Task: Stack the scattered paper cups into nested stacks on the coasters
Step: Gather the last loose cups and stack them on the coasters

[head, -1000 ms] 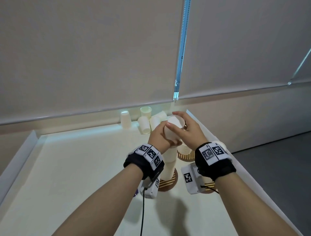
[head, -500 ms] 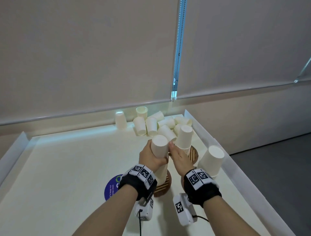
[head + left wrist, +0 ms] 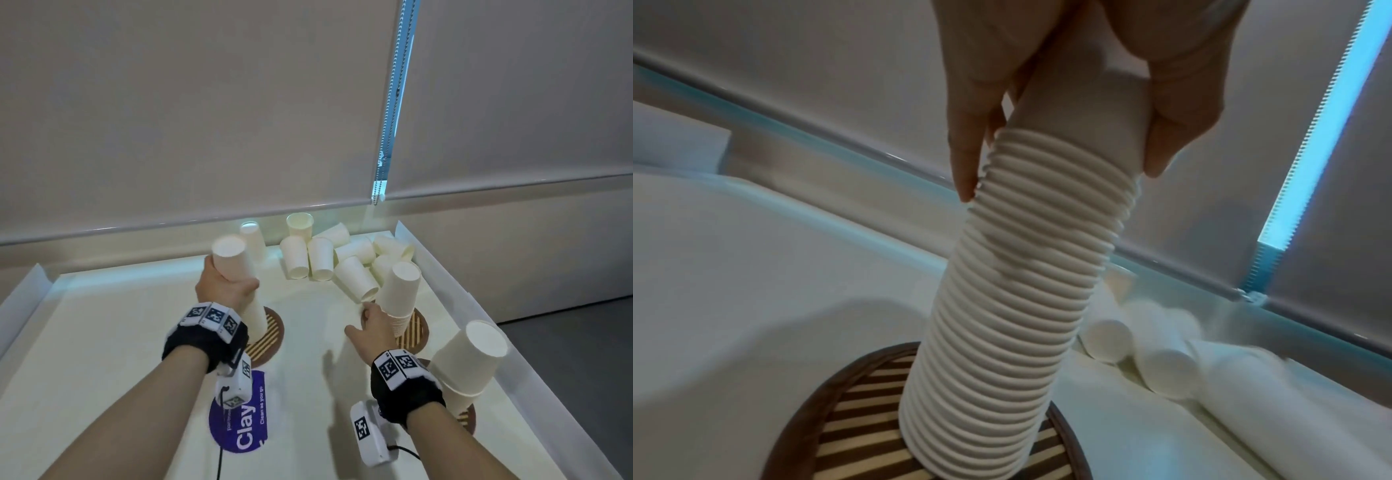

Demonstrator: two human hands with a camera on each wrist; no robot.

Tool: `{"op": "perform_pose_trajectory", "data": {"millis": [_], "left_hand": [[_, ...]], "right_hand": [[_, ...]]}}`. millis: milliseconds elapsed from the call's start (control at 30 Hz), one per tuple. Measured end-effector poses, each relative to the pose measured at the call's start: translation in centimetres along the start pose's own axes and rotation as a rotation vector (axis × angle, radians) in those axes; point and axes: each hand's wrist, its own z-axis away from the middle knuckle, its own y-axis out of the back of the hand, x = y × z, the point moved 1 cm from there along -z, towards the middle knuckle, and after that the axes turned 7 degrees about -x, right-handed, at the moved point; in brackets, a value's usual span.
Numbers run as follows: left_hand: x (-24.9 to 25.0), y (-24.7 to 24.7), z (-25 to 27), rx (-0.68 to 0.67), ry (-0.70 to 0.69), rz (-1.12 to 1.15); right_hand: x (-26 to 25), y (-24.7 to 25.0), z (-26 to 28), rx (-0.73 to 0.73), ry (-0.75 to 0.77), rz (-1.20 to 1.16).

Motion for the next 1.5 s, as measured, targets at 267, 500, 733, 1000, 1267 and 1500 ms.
{"op": "perform_pose_trajectory", "data": {"millis": [267, 500, 733, 1000, 1267, 1500], "left_hand": [[-1.2, 1.8, -4.8, 0.095, -0.028, 0.000], [-2.0, 0.9, -6.3, 0.074, -0.049, -0.014], [-3.1, 1.2, -6.7, 0.067, -0.094, 0.049], [1.8, 1.2, -3.5, 0.354, -0.801, -0.007], [1.0, -7.5, -2.4, -0.253, -0.154, -0.090], [-0.4, -7.4, -6.0, -0.146, 0.127, 0.102]], "right_hand": [[-3.8, -0.7, -6.0, 0.034, 0.068, 0.230], [-4.2, -2.0, -11.6, 0.137, -0.080, 0.330], [-2.2, -3.6, -13.7, 0.186, -0.204, 0.357], [-1.1, -5.2, -11.9, 0.245, -0.173, 0.152], [-3.6, -5.8, -8.0, 0.011, 0.465, -0.282], [-7.5, -3.6, -10.7, -0.193, 0.528, -0.166]]}}
